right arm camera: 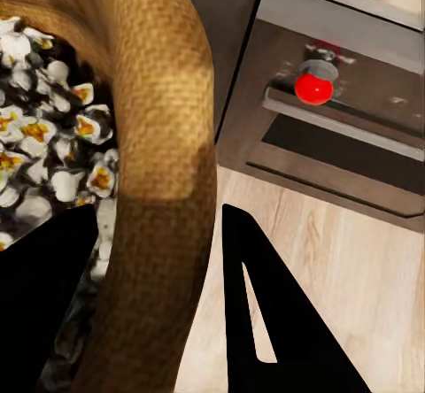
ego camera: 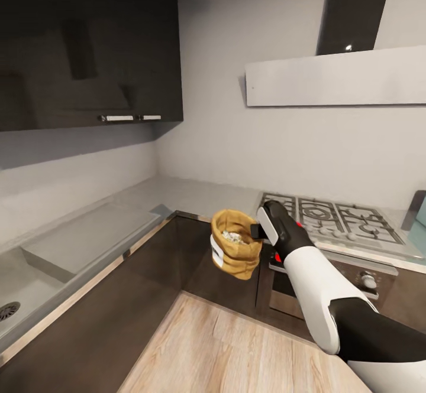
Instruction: In the kitchen, take the popcorn bag from the countertop, put it into the microwave, and heat it until the popcorn is cooked so the cooked popcorn ends up inside the bag.
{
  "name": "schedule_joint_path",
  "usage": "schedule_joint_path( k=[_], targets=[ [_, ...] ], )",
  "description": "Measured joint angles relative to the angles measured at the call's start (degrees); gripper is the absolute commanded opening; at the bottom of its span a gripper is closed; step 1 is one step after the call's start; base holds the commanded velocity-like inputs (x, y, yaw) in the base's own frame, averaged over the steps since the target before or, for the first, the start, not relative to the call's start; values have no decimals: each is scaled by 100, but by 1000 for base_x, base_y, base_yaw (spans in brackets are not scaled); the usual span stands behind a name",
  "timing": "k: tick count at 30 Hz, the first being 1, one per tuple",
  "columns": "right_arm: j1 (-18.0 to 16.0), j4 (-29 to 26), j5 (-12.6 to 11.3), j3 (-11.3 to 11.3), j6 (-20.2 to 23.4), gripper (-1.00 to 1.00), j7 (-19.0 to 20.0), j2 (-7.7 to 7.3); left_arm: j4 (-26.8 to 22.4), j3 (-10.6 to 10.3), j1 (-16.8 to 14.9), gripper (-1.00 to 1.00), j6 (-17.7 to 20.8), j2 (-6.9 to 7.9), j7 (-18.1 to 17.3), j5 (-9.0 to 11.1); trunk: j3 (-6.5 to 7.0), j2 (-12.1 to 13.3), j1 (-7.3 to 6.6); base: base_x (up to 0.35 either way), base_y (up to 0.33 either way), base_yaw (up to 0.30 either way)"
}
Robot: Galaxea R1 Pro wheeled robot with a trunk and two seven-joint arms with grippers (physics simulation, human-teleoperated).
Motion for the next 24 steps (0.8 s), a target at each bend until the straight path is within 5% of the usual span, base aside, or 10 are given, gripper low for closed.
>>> schedule_joint_path(
  k=[9,24],
  targets=[
    [4,-289,1,-9,0,-100,1,-7,0,1,0,100,-6,0,-7,1,0,0,0,-19,-3,0],
    [4,-582,1,-14,0,-100,1,-57,6,8,0,100,0,-8,0,9,0,1,4,-301,-6,0]
  ],
)
